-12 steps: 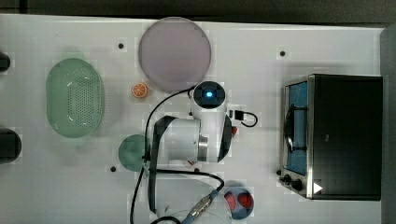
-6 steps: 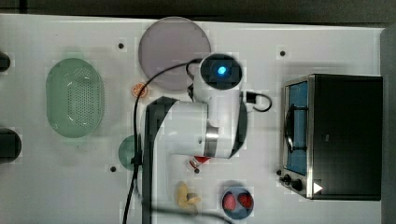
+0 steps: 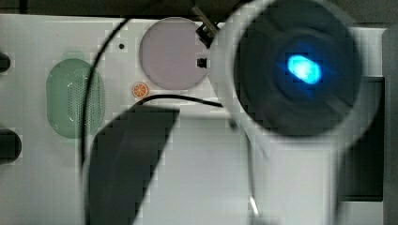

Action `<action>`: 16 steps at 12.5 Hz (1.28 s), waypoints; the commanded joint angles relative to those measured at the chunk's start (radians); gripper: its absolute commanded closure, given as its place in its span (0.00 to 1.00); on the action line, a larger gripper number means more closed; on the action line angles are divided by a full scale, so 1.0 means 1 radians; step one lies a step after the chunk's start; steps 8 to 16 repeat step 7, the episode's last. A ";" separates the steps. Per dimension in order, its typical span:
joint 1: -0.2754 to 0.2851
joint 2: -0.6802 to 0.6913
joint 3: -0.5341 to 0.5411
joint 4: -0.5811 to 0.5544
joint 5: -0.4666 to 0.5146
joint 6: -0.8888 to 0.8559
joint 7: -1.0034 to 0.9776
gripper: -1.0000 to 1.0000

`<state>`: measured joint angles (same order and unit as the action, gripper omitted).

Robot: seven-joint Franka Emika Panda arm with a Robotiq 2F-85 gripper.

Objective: Pick Ketchup from oven and place it on table.

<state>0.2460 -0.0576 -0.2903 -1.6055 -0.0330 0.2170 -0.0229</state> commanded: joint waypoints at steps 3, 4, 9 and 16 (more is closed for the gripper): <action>0.004 0.039 -0.020 0.078 -0.008 -0.251 0.037 0.00; 0.005 0.038 -0.018 0.087 -0.008 -0.246 0.037 0.00; 0.005 0.039 -0.017 0.089 -0.008 -0.247 0.037 0.00; 0.005 0.039 -0.017 0.089 -0.008 -0.247 0.037 0.00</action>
